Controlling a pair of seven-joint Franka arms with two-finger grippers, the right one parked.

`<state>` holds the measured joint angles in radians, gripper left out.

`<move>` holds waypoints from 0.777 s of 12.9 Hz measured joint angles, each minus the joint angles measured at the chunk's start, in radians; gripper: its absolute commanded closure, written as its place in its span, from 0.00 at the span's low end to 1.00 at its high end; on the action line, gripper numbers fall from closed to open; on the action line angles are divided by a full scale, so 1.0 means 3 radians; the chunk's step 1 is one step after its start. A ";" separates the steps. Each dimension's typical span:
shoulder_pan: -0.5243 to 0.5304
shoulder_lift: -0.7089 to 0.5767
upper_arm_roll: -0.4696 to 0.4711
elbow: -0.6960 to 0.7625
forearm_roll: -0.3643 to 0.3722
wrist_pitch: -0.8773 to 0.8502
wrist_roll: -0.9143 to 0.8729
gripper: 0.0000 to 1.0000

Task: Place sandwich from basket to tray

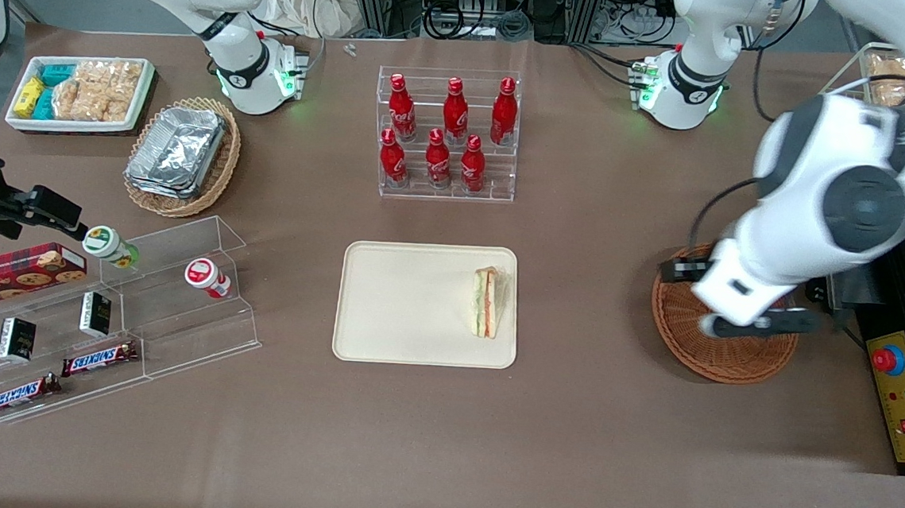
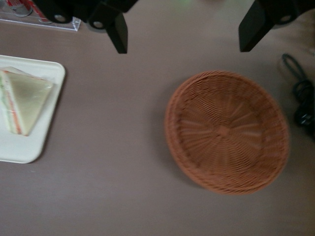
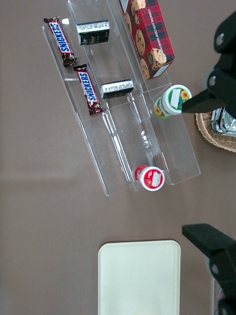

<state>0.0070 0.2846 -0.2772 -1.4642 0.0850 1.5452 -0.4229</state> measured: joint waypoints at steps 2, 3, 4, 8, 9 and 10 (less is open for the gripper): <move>0.0134 -0.0050 0.0001 -0.0002 0.0009 -0.0071 0.0036 0.00; 0.0143 -0.0059 0.0000 -0.0007 0.0036 -0.0082 0.0039 0.00; 0.0143 -0.0062 -0.0005 -0.0015 0.0074 -0.0096 0.0044 0.00; 0.0272 -0.0126 -0.0004 -0.0034 0.0119 -0.0147 0.0404 0.00; 0.0360 -0.0169 -0.0003 -0.0044 0.0117 -0.0157 0.0547 0.00; 0.0433 -0.0207 -0.0001 -0.0056 0.0112 -0.0163 0.0665 0.00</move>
<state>0.1368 0.2225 -0.2776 -1.4809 0.1185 1.4964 -0.2233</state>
